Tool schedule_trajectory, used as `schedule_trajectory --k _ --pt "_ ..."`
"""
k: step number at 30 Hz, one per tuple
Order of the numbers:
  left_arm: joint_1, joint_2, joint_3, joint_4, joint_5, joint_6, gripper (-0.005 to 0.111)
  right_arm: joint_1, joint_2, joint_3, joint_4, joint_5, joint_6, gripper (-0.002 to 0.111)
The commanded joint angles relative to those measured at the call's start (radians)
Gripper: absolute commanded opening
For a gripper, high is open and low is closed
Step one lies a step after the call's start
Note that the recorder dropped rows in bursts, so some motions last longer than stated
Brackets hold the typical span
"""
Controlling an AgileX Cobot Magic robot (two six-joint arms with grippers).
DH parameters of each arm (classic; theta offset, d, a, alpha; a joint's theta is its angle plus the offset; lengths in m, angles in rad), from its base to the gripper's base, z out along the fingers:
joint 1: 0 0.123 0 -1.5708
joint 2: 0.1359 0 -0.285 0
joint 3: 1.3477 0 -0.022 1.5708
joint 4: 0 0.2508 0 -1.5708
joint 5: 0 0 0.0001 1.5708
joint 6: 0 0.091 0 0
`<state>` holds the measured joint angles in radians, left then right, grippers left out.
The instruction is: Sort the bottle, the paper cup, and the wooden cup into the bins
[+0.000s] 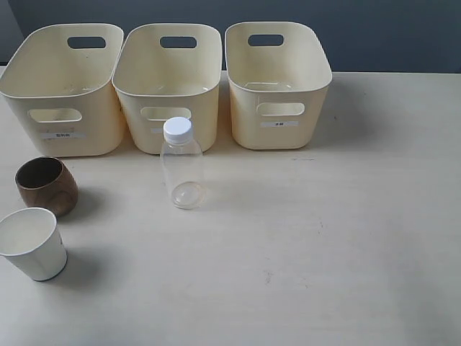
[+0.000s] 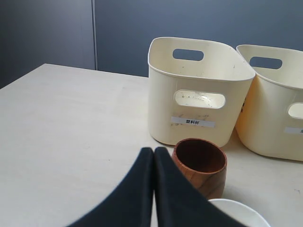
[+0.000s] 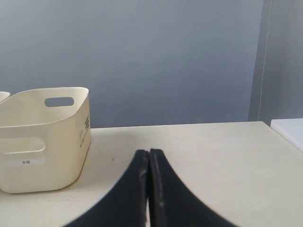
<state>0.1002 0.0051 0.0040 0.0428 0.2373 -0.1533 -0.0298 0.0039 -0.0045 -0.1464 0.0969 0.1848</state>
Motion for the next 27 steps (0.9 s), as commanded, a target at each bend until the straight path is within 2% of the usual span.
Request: schedule_trajectory --k 1,6,12,17,23,27 --pt "-0.003 -0.005 -0.004 0.0 -0.006 -0.001 0.0 0.003 -0.004 0.004 0.0 -0.086 -0.004 -0.001" --pt "-0.003 -0.005 -0.004 0.0 -0.006 -0.001 0.0 0.003 -0.004 0.004 0.002 -0.177 0.054 -0.001" --pt "-0.003 -0.005 -0.004 0.0 -0.006 -0.001 0.0 0.003 -0.004 0.004 0.002 -0.184 0.291 -0.001" --pt "-0.003 -0.005 -0.004 0.0 -0.006 -0.001 0.0 0.003 -0.004 0.004 0.004 -0.176 0.411 -0.001" --pt "-0.003 -0.005 -0.004 0.0 -0.006 -0.001 0.0 0.003 -0.004 0.004 0.024 -0.204 0.421 -0.001" --pt "-0.003 -0.005 -0.004 0.0 -0.006 -0.001 0.0 0.003 -0.004 0.004 -0.021 -0.347 0.421 -0.001"
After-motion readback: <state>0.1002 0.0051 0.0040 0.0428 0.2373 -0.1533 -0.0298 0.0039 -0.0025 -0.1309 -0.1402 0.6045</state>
